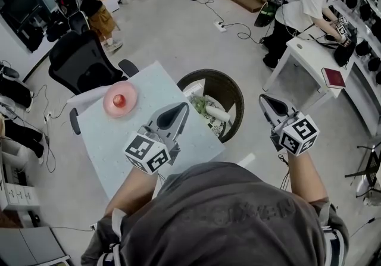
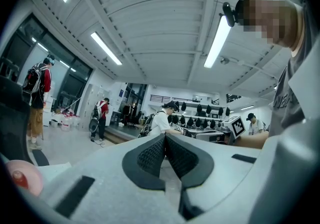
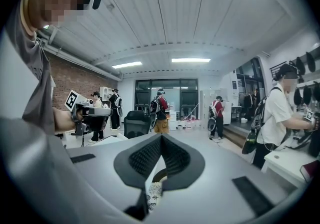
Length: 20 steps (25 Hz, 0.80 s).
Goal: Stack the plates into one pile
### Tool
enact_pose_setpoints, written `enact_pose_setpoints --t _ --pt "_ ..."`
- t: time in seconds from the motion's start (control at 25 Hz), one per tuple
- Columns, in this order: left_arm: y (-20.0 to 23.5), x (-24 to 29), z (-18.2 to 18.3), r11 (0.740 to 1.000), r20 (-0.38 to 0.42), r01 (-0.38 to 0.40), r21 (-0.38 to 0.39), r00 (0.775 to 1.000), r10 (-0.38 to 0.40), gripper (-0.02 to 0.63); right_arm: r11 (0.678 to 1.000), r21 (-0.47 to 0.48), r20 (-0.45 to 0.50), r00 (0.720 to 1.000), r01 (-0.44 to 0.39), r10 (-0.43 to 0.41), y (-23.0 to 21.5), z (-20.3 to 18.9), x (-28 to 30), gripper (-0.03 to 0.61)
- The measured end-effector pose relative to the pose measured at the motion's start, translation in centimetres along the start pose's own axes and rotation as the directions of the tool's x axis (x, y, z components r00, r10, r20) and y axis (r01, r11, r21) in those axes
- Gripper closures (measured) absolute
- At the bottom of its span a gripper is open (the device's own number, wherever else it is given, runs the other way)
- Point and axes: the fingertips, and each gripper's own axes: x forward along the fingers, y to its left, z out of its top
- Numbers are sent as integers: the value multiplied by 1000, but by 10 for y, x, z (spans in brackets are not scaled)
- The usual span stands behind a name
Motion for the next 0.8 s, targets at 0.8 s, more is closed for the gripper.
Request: enact_pose_setpoints --t 0.8 --pt "0 -14 4 1000 7 -13 -2 1000 13 609 1000 -24 -27 999 -19 18 11 0 3 588"
